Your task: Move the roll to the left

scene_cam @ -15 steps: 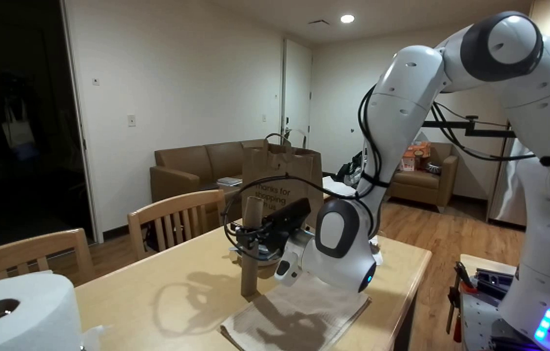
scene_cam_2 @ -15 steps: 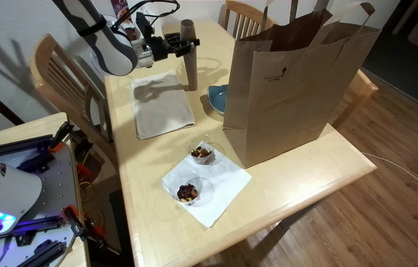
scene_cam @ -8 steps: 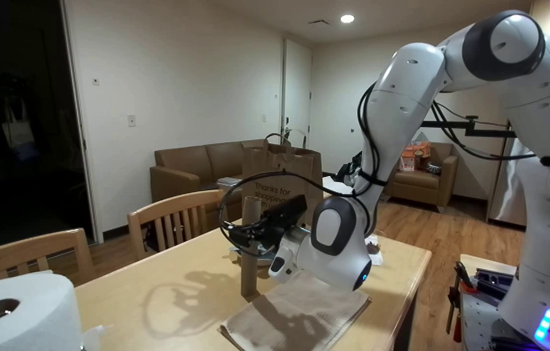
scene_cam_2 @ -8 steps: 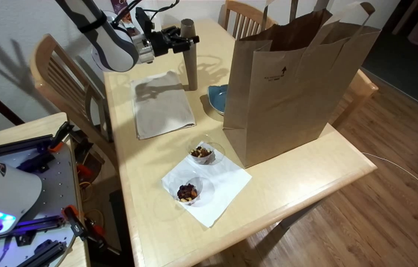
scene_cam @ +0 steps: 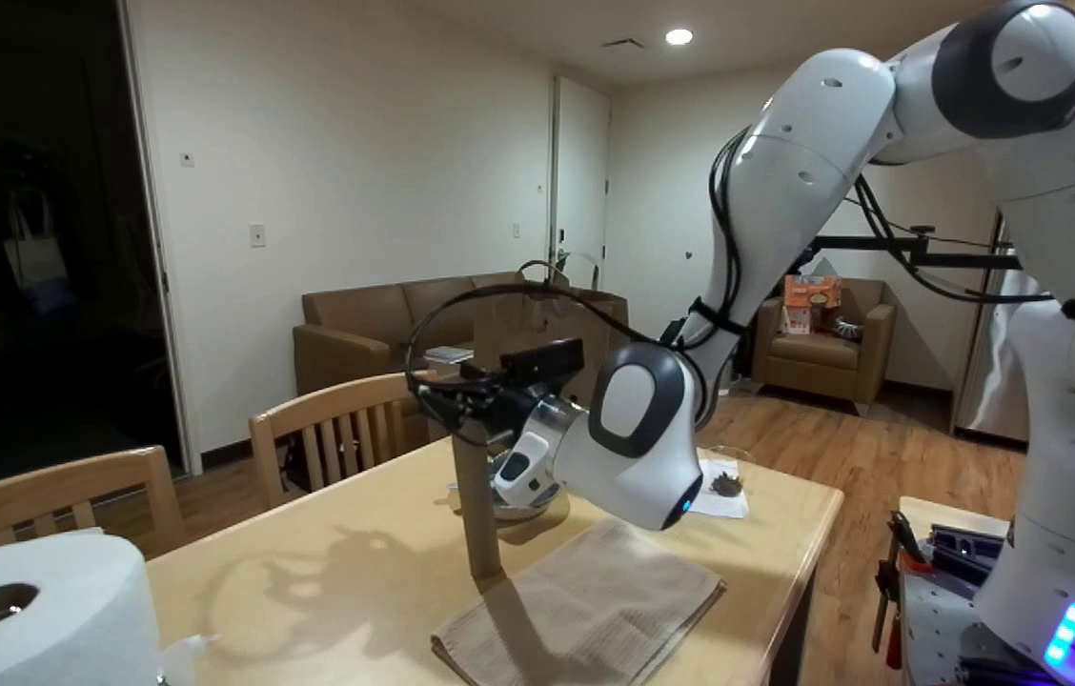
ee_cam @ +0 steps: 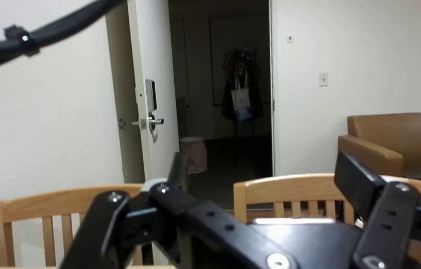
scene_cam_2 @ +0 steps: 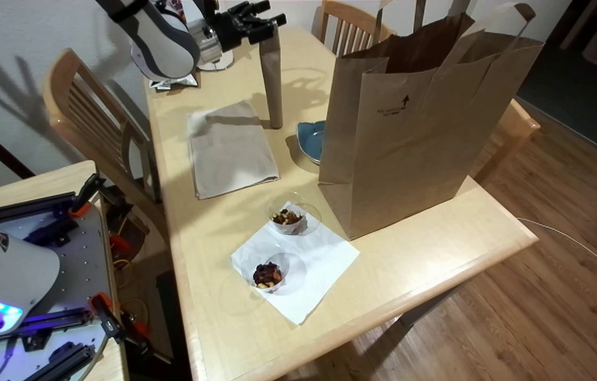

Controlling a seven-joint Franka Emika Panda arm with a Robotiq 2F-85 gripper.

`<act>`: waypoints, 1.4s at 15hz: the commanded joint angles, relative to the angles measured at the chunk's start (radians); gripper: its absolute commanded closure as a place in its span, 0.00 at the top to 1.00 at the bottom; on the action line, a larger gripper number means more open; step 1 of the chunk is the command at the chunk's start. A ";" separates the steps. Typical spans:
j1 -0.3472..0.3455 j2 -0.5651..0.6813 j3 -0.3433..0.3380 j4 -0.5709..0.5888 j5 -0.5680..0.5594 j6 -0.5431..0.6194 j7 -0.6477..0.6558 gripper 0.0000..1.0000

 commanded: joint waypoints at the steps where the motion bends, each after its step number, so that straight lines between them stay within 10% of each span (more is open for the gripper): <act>1: -0.001 -0.093 0.012 -0.005 -0.044 -0.003 0.027 1.00; 10: 0.217 -0.199 -0.187 -0.025 -0.013 0.043 0.228 1.00; 21: 0.197 -0.181 -0.184 -0.007 -0.013 0.091 0.331 1.00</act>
